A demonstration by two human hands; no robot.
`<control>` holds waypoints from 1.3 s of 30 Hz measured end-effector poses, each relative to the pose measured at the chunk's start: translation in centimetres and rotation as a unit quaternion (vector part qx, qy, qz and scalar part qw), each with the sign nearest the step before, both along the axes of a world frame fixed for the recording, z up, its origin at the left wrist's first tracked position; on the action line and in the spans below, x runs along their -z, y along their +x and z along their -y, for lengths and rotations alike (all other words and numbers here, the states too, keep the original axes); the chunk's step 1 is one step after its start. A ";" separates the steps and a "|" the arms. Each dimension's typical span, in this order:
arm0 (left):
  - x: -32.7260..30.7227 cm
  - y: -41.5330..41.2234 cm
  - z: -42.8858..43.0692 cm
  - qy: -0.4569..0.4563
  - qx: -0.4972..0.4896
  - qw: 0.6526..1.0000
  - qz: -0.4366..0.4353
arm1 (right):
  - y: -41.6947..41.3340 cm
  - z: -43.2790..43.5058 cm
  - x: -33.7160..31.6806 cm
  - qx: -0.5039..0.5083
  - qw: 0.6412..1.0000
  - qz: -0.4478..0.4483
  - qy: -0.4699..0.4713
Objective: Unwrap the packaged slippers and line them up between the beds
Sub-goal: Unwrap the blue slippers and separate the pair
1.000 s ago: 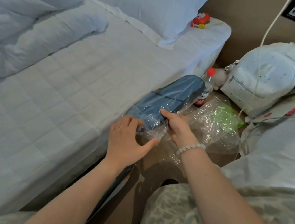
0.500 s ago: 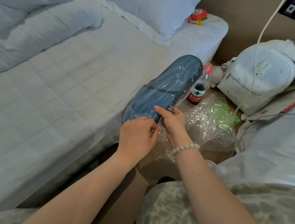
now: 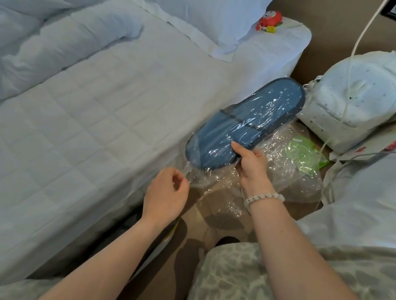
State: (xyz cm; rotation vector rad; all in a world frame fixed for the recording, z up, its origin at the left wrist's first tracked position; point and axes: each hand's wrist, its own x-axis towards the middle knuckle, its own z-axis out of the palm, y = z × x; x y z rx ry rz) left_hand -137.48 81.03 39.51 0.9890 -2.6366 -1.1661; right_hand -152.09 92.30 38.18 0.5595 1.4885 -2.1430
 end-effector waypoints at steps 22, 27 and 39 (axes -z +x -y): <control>0.3 -0.7 1.2 0.105 -0.201 0.974 0.024 | -0.5 -0.9 0.5 0.027 0.992 0.018 -0.125; 0.6 -1.0 0.7 0.268 -0.262 0.927 0.008 | -0.3 -1.0 0.4 0.041 0.991 0.024 -0.126; -3.2 -0.8 -0.2 -0.058 -0.020 0.974 -0.217 | -0.3 -1.0 1.2 -0.006 0.997 0.028 -0.073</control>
